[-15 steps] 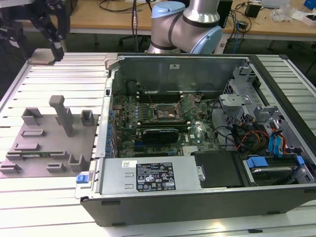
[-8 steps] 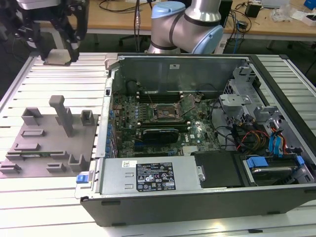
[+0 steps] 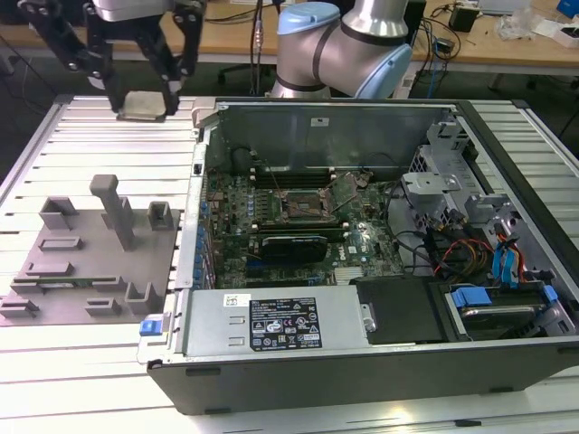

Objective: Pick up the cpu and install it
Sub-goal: 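Pick up the cpu and move it towards the insertion slot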

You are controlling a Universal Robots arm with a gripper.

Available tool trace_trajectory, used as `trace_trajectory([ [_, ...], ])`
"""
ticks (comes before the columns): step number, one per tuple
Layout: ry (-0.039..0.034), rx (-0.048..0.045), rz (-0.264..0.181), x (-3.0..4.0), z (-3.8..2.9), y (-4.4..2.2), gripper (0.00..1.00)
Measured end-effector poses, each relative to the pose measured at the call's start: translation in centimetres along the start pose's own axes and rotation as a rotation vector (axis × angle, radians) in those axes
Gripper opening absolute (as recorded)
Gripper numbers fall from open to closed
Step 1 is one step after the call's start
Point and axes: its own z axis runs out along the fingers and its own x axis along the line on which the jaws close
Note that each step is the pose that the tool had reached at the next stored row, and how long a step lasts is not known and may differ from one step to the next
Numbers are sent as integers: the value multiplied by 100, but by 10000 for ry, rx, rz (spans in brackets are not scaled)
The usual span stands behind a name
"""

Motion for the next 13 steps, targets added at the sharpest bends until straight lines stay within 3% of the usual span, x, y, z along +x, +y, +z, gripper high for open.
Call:
trace_trajectory([
  [3,59,4,2,-219,-1,4,55],
  [10,153,11,5,-558,-2,10,55],
  [11,177,13,6,-646,-2,11,55],
  [13,202,14,6,-744,-2,13,55],
])
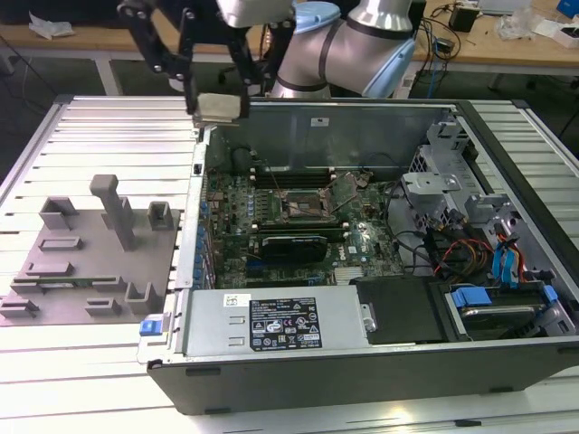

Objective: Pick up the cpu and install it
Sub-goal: 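Pick up the cpu and move it towards the insertion slot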

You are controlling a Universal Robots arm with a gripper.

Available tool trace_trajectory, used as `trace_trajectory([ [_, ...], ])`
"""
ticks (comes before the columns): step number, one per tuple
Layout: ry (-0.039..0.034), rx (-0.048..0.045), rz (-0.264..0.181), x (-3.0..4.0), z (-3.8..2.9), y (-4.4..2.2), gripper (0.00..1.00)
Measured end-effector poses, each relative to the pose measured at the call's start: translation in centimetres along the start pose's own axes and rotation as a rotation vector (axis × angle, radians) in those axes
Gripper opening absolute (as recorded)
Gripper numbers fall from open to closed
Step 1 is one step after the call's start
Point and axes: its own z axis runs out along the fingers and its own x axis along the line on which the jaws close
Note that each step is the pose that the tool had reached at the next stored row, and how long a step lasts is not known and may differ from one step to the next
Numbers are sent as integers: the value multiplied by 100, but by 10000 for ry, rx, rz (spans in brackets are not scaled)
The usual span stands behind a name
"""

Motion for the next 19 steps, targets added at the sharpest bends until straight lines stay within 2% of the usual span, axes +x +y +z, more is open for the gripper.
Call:
trace_trajectory([
  [1,16,0,2,-64,-1,1,55],
  [10,113,8,5,-477,-11,7,55],
  [13,162,10,8,-693,-16,10,55],
  [19,222,16,9,-982,-23,21,55],
])
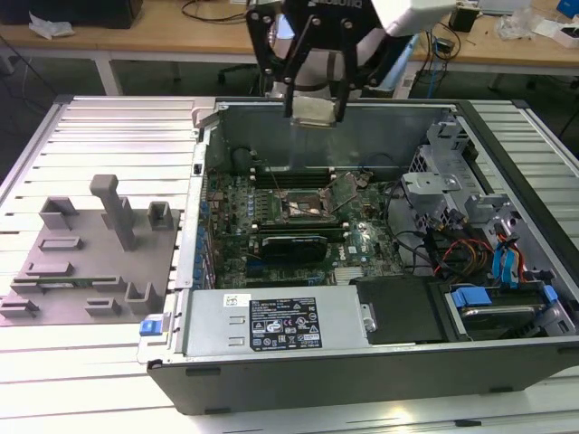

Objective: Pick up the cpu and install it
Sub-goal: 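Pick up the cpu and move it towards the insertion slot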

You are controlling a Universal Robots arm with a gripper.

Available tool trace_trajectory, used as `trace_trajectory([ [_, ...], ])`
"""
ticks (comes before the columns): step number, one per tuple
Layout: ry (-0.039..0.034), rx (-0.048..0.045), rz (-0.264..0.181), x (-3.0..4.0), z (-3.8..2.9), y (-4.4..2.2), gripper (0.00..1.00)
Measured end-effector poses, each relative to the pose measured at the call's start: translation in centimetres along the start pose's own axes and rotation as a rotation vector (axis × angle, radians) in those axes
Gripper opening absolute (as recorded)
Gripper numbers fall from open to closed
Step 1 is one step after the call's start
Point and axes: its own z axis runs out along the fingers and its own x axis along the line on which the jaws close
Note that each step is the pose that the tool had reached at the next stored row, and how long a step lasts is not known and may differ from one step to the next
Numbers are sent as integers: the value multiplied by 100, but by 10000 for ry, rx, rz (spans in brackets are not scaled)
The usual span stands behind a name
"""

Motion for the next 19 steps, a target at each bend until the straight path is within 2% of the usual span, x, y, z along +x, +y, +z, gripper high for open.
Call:
trace_trajectory([
  [2,9,0,1,-62,-3,3,55],
  [6,9,-1,2,-70,-2,4,55],
  [8,9,0,1,-72,22,4,55],
  [11,10,1,1,-74,83,1,55],
  [15,1,4,-46,-81,218,-3,55],
  [19,-8,6,-108,-84,301,-6,55],
])
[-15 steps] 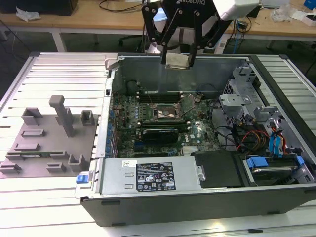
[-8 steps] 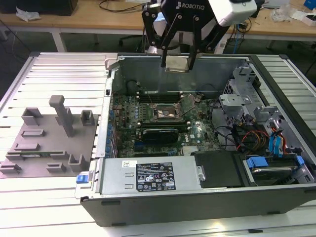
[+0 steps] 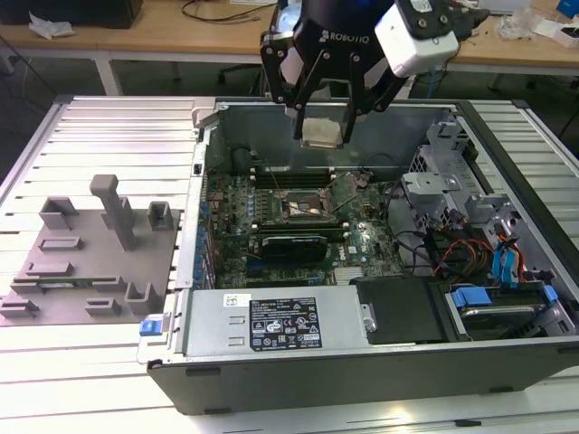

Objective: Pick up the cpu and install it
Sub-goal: 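Pick up the cpu and move it towards the insertion slot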

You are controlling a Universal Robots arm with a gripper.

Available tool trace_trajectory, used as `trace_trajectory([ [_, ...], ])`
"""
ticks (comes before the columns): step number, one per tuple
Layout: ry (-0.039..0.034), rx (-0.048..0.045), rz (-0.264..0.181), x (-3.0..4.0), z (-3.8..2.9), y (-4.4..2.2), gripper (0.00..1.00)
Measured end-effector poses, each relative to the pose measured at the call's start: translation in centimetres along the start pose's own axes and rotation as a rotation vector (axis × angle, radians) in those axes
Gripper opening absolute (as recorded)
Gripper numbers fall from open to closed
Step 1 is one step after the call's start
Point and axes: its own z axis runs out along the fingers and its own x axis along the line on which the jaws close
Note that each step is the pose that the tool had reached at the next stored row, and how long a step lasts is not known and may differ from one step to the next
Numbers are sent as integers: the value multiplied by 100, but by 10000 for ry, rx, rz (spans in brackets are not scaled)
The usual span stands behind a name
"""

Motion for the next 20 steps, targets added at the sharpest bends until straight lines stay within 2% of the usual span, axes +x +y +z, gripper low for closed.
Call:
trace_trajectory([
  [11,-8,18,-225,-10,226,-5,55],
  [17,-39,33,-334,-15,331,-9,55],
  [20,-93,41,-389,-17,379,-10,55],
])
